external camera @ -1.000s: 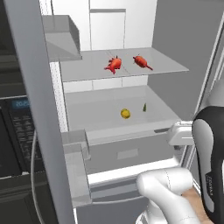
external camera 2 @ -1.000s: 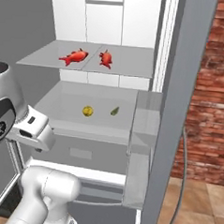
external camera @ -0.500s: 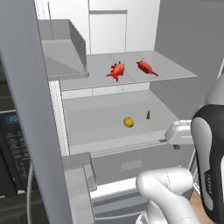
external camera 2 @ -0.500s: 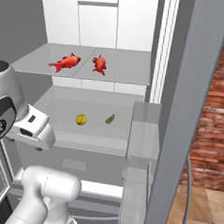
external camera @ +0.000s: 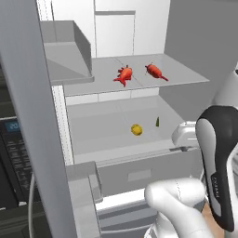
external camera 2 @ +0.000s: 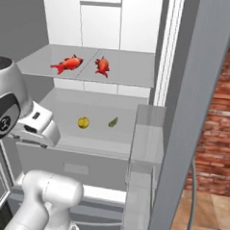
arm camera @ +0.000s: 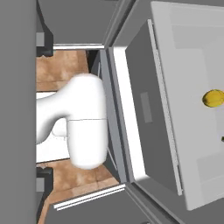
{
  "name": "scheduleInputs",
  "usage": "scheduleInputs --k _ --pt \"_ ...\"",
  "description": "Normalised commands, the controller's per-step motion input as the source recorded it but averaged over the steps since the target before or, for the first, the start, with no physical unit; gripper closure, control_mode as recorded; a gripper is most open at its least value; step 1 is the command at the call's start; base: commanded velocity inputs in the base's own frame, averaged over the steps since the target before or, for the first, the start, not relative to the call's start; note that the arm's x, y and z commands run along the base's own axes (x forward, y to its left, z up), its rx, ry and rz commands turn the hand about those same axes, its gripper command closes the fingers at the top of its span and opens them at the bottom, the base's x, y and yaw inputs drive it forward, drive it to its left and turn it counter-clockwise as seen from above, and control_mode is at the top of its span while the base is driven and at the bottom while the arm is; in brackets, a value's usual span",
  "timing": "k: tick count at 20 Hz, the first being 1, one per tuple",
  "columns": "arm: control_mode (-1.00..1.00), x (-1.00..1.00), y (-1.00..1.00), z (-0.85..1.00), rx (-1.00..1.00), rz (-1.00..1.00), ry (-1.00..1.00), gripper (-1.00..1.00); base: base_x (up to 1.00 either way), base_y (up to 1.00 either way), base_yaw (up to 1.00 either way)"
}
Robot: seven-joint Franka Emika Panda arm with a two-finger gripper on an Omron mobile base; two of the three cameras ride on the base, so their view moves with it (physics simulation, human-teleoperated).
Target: Gather the lemon wedge and lemon from the fridge and place them on a tray on the dining counter. Then gather the fishs from the fridge and place them on the other tray.
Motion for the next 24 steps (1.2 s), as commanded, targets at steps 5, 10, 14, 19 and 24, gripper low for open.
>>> scheduleInputs --k 5,10,14,19,24 --pt "-1.0 0.27 -0.02 0.04 -0.08 -0.04 -0.15 -1.0 0.0 0.0 0.0" --pt "-1.0 0.0 -0.16 0.0 -0.01 -0.03 -0.07 -1.0 0.0 0.0 0.0" --pt "-1.0 0.03 -0.32 0.0 0.0 -0.02 -0.01 -1.0 0.0 0.0 0.0" --pt "-1.0 0.11 -0.29 0.0 0.0 -0.04 0.0 -1.0 0.0 0.0 0.0" --pt "-1.0 0.29 -0.26 0.0 -0.01 0.0 0.0 -1.0 0.0 0.0 0.0"
